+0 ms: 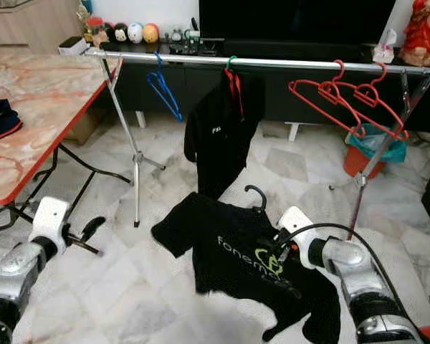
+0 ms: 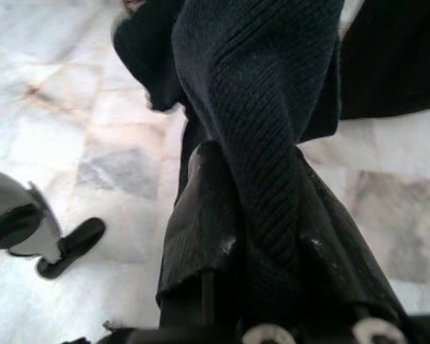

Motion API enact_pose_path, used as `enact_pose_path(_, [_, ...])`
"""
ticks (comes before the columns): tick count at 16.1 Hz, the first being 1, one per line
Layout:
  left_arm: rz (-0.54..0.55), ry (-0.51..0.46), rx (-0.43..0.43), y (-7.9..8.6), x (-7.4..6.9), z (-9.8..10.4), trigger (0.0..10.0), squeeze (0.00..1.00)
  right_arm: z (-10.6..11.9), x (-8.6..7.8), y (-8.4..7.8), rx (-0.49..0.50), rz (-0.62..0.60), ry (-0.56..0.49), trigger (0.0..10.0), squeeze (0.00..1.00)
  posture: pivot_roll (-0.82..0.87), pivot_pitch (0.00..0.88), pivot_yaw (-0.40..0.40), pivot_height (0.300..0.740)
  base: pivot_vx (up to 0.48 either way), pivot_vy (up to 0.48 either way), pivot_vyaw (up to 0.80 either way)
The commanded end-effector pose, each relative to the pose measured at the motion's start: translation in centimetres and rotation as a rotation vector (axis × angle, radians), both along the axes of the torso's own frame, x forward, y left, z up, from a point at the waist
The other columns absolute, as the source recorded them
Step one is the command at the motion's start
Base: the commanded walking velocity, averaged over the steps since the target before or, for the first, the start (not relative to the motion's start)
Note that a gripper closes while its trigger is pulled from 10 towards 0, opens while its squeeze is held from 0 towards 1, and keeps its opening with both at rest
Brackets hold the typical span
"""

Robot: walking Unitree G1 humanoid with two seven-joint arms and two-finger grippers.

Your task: Hang hanger

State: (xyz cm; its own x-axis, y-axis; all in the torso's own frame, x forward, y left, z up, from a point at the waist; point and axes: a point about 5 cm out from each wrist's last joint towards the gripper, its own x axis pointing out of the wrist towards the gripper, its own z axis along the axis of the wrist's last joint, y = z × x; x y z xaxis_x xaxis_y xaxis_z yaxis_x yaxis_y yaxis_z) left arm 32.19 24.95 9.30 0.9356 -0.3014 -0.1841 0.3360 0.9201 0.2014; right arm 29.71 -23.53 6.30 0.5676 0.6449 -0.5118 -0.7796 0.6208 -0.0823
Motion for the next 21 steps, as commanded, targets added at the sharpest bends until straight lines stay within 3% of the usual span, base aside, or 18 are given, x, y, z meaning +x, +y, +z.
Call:
enact_pose_path(1, [-0.127, -0.022, -0.008, -1.7, 0.8, 1.6, 10.0, 0.0, 0.6, 0.3, 0.5, 0.014, 0.041, -0.004, 10.0, 0.0, -0.01, 0.0, 0.004, 0.719, 0.0, 0.0, 0.0])
enact_pose_path(2, [-0.127, -0.022, -0.008, -1.7, 0.8, 1.6, 10.0, 0.0, 0.6, 0.3, 0.5, 0.014, 0.041, -0.004, 10.0, 0.0, -0.01, 0.0, 0.004, 0.719, 0.0, 0.0, 0.0])
enact_pose_path(4, [-0.276, -0.045, -0.02, -4.1, 1.0, 3.1, 10.0, 0.0, 0.4, 0.3, 0.8, -0.027, 0.079, 0.001, 10.0, 0.0, -0.01, 0.0, 0.005, 0.719, 0.0, 0.0, 0.0])
enact_pose_path(5, [-0.276, -0.045, -0.02, -4.1, 1.0, 3.1, 10.0, 0.0, 0.4, 0.3, 0.8, -0.027, 0.079, 0.001, 10.0, 0.0, -0.01, 0.0, 0.005, 0.719, 0.0, 0.0, 0.0])
enact_pose_path(7, [-0.402, -0.059, -0.025, -5.9, 0.7, 4.3, 10.0, 0.0, 0.7, 0.5, 1.4, -0.01, 0.095, -0.007, 10.0, 0.0, 0.0, 0.0, 0.007, 0.719, 0.0, 0.0, 0.0])
enact_pose_path(11, [-0.495, -0.077, -0.056, -7.2, 0.3, 5.7, 10.0, 0.0, 0.9, 0.5, 1.9, -0.009, 0.115, -0.008, 10.0, 0.0, 0.0, 0.0, 0.012, 0.719, 0.0, 0.0, 0.0])
enact_pose_path(13, [-0.638, -0.065, -0.058, -8.9, -0.5, 7.1, 10.0, 0.0, 0.6, 0.4, 2.4, -0.018, 0.141, 0.004, 10.0, 0.0, 0.01, 0.0, 0.017, 0.719, 0.0, 0.0, 0.0])
enact_pose_path(19, [-0.755, -0.051, 0.006, -10.8, -1.1, 7.8, 10.0, 0.0, 1.1, 0.8, 2.8, -0.019, 0.141, -0.027, 10.0, 0.0, 0.0, 0.0, 0.028, 0.719, 0.0, 0.0, 0.0])
enact_pose_path(21, [-0.766, -0.058, -0.011, -11.6, -1.0, 8.1, 10.0, 0.0, 1.2, 0.8, 3.0, -0.023, 0.155, -0.032, 10.0, 0.0, 0.0, 0.0, 0.031, 0.719, 0.0, 0.0, 0.0])
